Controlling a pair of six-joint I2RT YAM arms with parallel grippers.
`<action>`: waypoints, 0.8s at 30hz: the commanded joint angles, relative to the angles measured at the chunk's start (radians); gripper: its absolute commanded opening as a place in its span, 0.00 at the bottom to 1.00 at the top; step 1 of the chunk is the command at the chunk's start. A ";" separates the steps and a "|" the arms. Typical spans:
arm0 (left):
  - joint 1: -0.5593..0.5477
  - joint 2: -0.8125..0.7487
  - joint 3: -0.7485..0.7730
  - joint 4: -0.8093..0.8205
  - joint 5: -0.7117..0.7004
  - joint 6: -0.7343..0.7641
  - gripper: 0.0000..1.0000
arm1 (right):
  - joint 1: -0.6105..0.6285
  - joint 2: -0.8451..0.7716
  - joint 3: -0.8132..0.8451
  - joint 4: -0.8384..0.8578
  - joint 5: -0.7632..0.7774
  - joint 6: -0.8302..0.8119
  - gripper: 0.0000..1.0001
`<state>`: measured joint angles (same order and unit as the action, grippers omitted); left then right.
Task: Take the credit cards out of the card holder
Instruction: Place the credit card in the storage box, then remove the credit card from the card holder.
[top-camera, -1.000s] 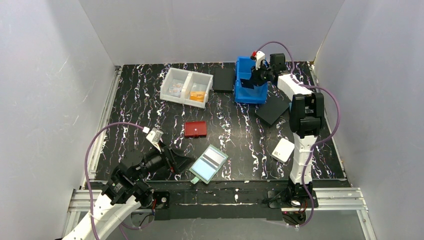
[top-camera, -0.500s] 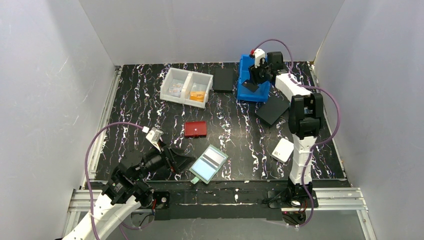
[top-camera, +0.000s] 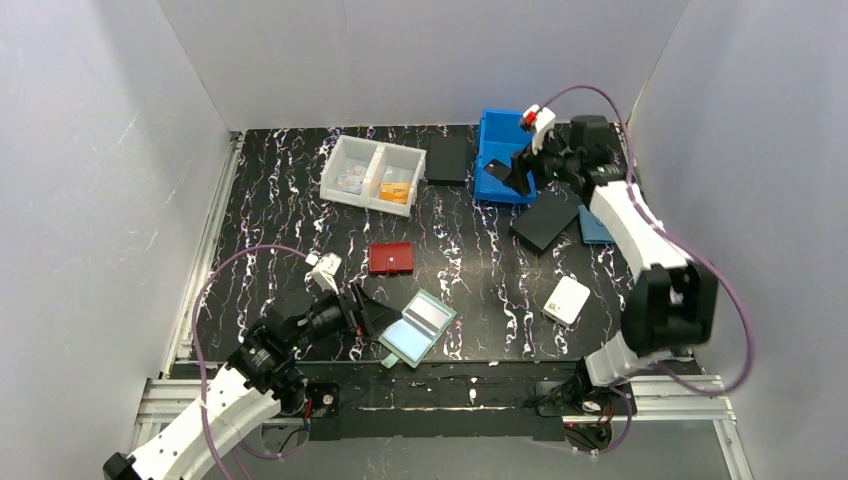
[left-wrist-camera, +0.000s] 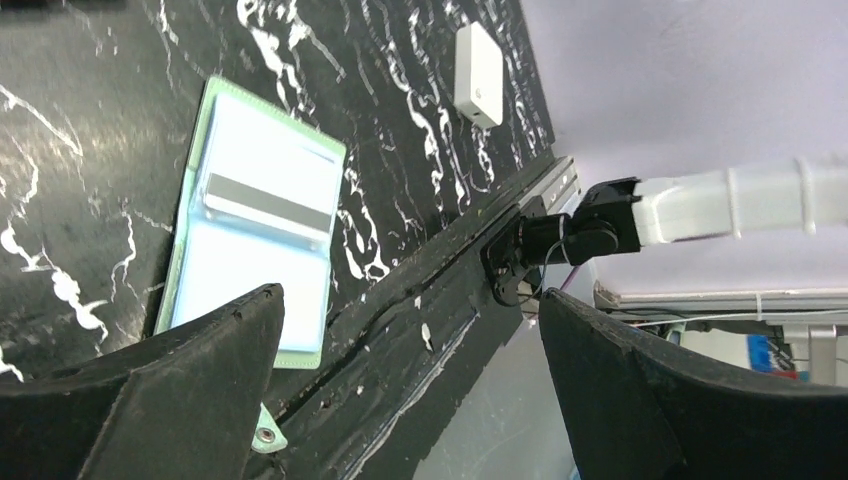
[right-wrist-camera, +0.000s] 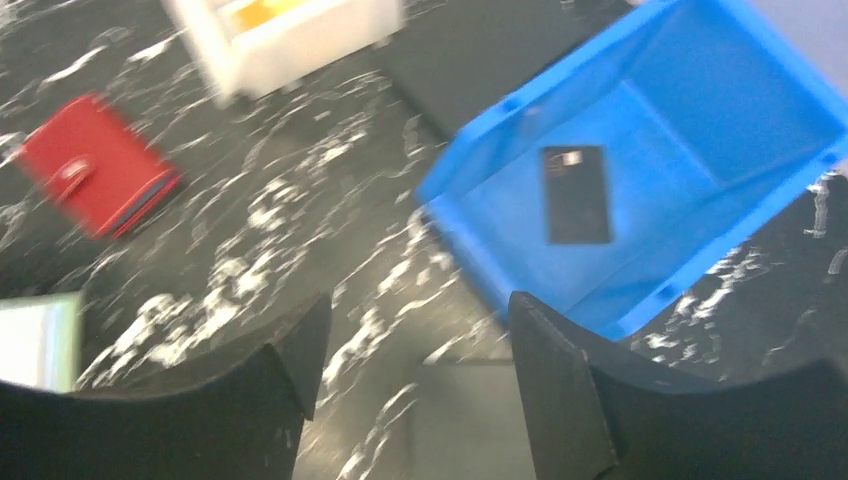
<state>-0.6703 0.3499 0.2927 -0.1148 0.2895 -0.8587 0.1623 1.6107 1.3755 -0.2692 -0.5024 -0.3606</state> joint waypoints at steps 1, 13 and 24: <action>-0.007 0.117 0.002 0.064 0.038 -0.082 0.98 | -0.001 -0.226 -0.202 -0.054 -0.264 -0.072 0.85; -0.285 0.512 0.087 0.163 -0.349 -0.275 0.88 | 0.088 -0.284 -0.558 0.126 -0.452 0.166 0.73; -0.332 0.696 0.149 0.211 -0.416 -0.330 0.86 | 0.187 -0.245 -0.602 0.200 -0.446 0.209 0.70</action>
<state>-0.9926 1.0356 0.4108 0.0699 -0.0591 -1.1669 0.3492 1.3591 0.7734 -0.1198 -0.9426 -0.1571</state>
